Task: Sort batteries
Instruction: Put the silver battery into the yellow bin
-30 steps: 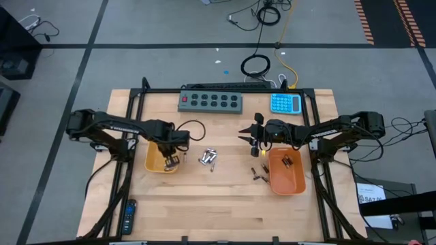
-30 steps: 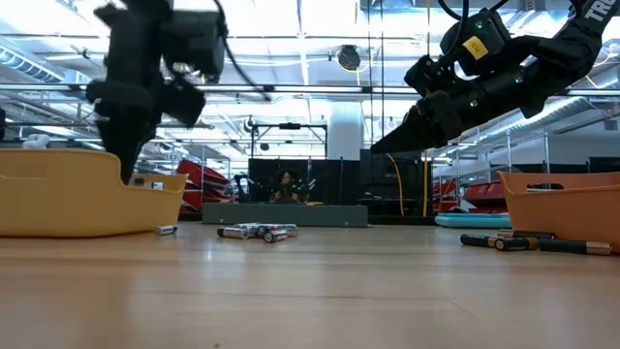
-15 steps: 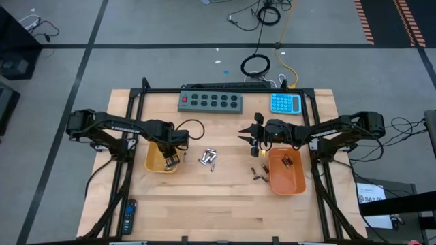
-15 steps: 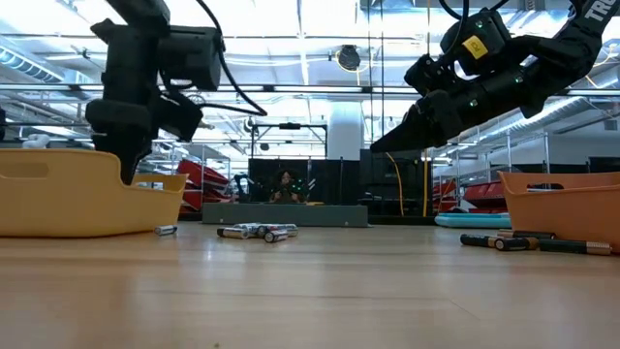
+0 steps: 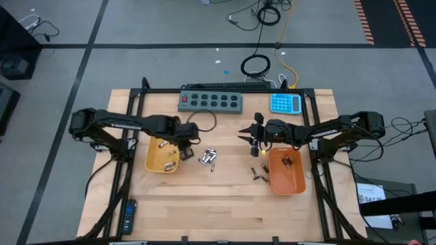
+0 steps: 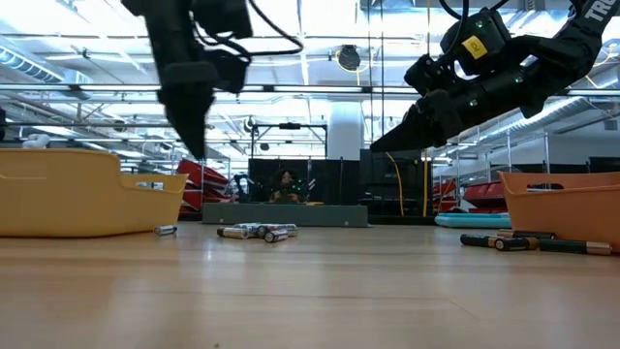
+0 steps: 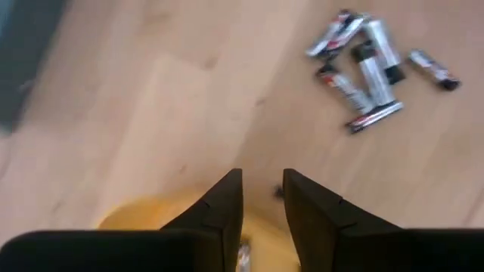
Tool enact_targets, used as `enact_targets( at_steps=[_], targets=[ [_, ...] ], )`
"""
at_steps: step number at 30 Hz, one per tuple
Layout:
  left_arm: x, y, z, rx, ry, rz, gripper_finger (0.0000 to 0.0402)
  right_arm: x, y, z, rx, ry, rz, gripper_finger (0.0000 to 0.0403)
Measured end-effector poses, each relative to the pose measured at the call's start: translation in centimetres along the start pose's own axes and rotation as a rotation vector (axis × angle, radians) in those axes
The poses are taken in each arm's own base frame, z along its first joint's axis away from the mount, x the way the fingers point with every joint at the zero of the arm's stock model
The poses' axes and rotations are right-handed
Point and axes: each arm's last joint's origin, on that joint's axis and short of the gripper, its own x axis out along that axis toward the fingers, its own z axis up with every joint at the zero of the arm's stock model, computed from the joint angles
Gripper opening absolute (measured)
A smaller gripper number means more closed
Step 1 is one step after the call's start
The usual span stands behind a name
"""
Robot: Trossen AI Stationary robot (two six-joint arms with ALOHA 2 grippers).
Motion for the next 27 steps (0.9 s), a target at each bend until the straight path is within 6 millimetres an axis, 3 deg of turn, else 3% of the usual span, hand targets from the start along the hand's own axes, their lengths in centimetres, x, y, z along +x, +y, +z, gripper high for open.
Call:
enact_targets(
  at_steps=[6,10,19,27],
  targets=[
    [2.6,-1.8,1.9,0.048,-0.076,-0.144,0.0163,0.0,0.0,0.1,-0.004,-0.008,-0.002,0.0093],
    [4.4,-2.1,2.7,-0.051,-0.077,-0.158,0.0197,0.0,0.0,0.2,-0.011,-0.016,-0.003,0.0093],
    [8.2,-1.9,3.0,-0.188,0.030,-0.131,0.0198,0.0,0.0,0.2,-0.014,-0.018,-0.002,0.0093],
    [7.8,-2.4,4.0,-0.211,0.008,-0.150,0.0198,0.0,0.0,0.2,-0.010,-0.017,-0.002,0.0093]
  ],
)
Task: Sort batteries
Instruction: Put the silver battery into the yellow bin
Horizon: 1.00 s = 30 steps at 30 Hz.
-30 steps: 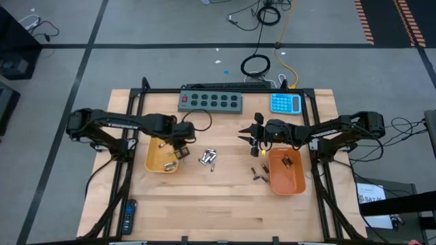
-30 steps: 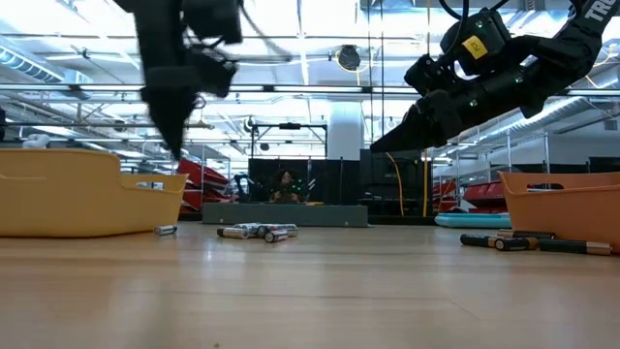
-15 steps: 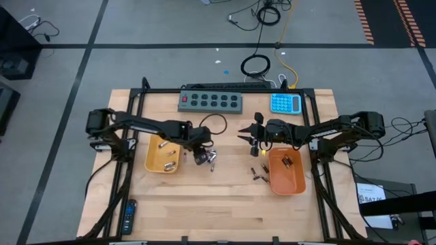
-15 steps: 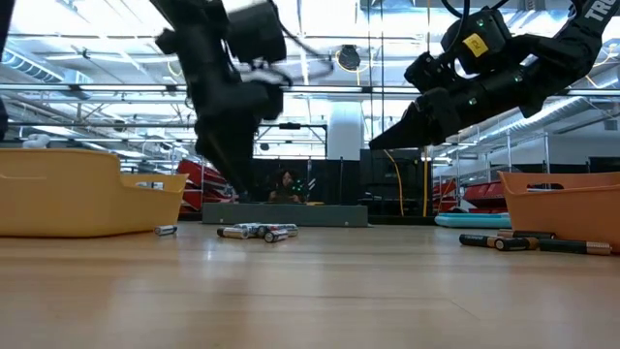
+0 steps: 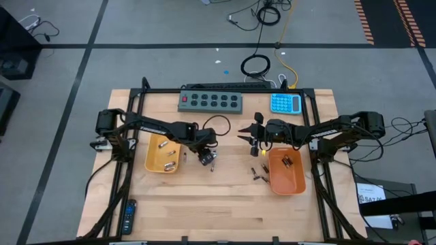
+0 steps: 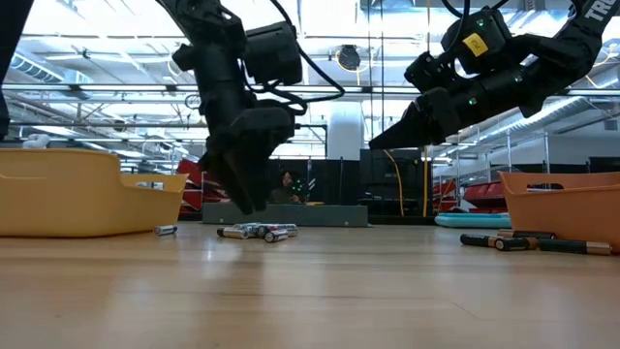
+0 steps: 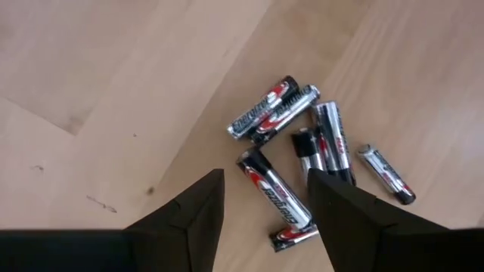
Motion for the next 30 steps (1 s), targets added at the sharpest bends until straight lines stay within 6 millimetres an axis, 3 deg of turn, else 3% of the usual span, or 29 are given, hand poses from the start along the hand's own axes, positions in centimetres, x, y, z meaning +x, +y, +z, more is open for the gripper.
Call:
enact_targets(
  at_steps=[10,16,20,25,30],
  targets=[
    [1.9,0.1,-0.4,-0.022,0.065,0.022,0.0198,0.0,0.1,0.0,-0.003,0.000,0.004,0.0093],
    [2.7,0.4,-0.6,0.074,0.104,0.065,0.0192,0.0,0.2,0.1,-0.013,-0.004,0.008,0.0093],
    [3.1,0.7,-0.9,0.187,0.135,0.115,0.0154,0.0,0.2,0.0,-0.019,0.001,0.006,0.0093],
    [3.5,0.9,-1.1,0.274,0.157,0.149,0.0047,0.0,0.4,-0.1,-0.010,0.009,0.012,0.0093],
    [2.7,0.2,-1.7,0.322,0.126,0.249,0.0043,0.0,0.7,-0.2,0.002,0.026,0.019,0.0093]
  ],
)
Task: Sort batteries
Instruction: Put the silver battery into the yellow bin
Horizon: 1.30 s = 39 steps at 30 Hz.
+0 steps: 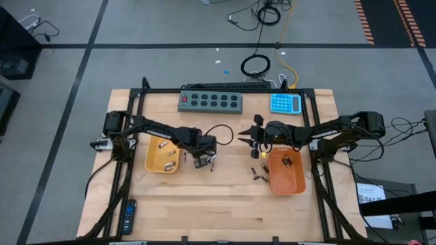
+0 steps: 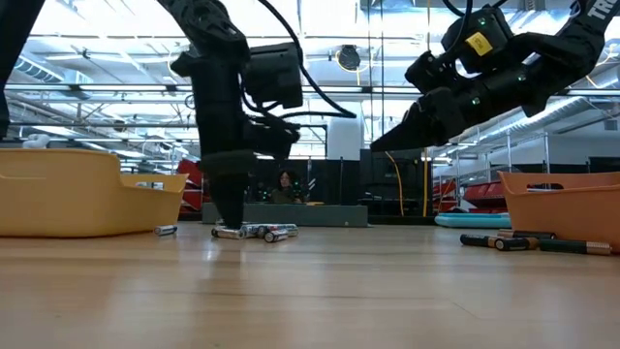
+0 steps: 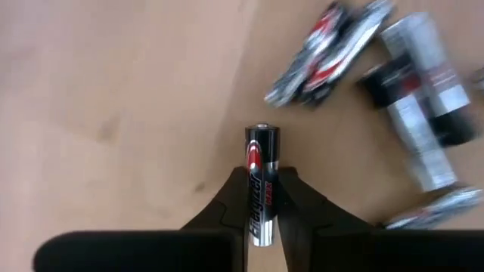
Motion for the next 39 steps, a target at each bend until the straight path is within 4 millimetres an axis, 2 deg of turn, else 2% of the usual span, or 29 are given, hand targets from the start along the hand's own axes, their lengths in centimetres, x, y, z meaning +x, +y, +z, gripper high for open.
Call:
enact_targets(
  at_steps=[3,6,11,13,15,18,22,28,30,35,39],
  targets=[
    [-1.8,-0.4,-0.4,0.037,0.014,0.081,0.0043,0.0,0.3,-0.2,-0.006,0.027,-0.027,0.0093],
    [-4.7,-0.6,0.0,0.035,-0.015,0.101,0.0043,-0.1,0.6,-0.4,-0.012,0.053,-0.042,0.0093],
    [-9.2,-0.6,-0.7,0.002,0.051,0.088,0.0043,-0.1,1.1,-0.4,-0.009,0.058,-0.027,0.0093],
    [-10.2,-0.3,-1.7,-0.035,0.129,0.065,0.0043,-0.1,1.2,-0.4,-0.013,0.060,-0.043,0.0093],
    [-10.3,0.0,-3.0,-0.068,0.220,0.064,0.0043,-0.2,1.4,-0.5,-0.018,0.070,-0.054,0.0093],
    [-9.2,0.4,-5.3,-0.079,0.279,0.078,0.0043,-0.2,1.7,-0.5,-0.023,0.073,-0.044,0.0093],
    [-6.6,1.1,-8.4,-0.109,0.267,0.035,0.0043,-0.3,2.2,-0.5,-0.030,0.069,-0.027,0.0093],
    [-4.9,2.6,-11.6,-0.195,0.241,0.007,0.0043,-0.3,2.4,-0.2,-0.025,0.044,-0.022,0.0093],
    [-4.9,2.7,-11.9,-0.221,0.237,0.008,0.0064,-0.3,2.3,-0.2,-0.024,0.040,-0.022,0.0093],
    [-5.4,2.7,-11.4,-0.226,0.207,0.007,0.0158,-0.3,2.3,-0.2,-0.020,0.040,-0.024,0.0093],
    [-7.2,3.0,-10.7,-0.202,0.188,0.118,0.0183,-0.3,2.3,-0.2,-0.016,0.040,-0.024,0.0093]
  ],
)
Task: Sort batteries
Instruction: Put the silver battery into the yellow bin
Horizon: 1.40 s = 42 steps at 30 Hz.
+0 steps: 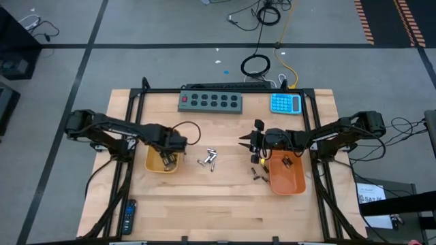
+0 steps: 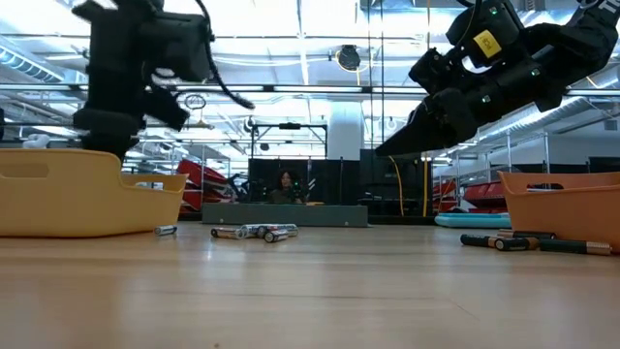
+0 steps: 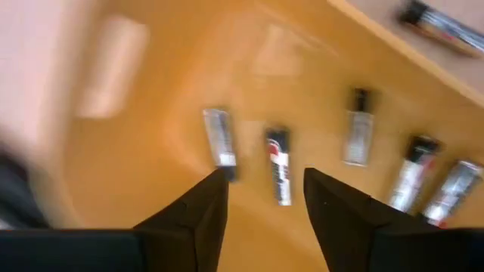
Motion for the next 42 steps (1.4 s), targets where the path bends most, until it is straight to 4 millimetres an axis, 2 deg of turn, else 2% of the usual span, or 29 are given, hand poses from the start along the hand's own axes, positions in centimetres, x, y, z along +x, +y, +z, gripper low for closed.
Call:
enact_targets(
  at_steps=[5,7,9,16,20,26,35,42],
  targets=[
    [-4.4,0.0,1.8,-0.006,-0.184,0.088,0.0186,0.0,0.0,0.0,0.029,-0.002,-0.011,0.0093],
    [-5.8,-0.6,3.1,0.030,-0.280,0.056,0.0187,0.0,0.0,0.2,0.044,-0.021,-0.025,0.0093],
    [-6.5,-1.7,4.6,0.091,-0.341,0.035,0.0187,-0.1,0.2,0.4,0.052,-0.040,-0.022,0.0093],
    [-5.5,-5.8,10.2,0.218,-0.356,-0.061,0.0188,-0.4,1.6,0.5,0.055,-0.044,-0.056,0.0093],
    [-3.8,-7.5,11.8,0.258,-0.291,-0.093,0.0188,-0.7,2.5,0.5,0.039,-0.045,-0.082,0.0093],
    [-1.3,-8.8,12.6,0.281,-0.199,-0.125,0.0189,-1.0,3.3,0.6,0.027,-0.049,-0.067,0.0093],
    [-0.4,-9.8,13.0,0.232,-0.167,-0.234,0.0189,-1.1,3.7,0.6,0.028,-0.050,-0.091,0.0093],
    [0.7,-10.4,13.0,0.242,-0.137,-0.223,0.0189,-1.1,3.7,0.6,0.028,-0.049,-0.091,0.0093]
  ],
)
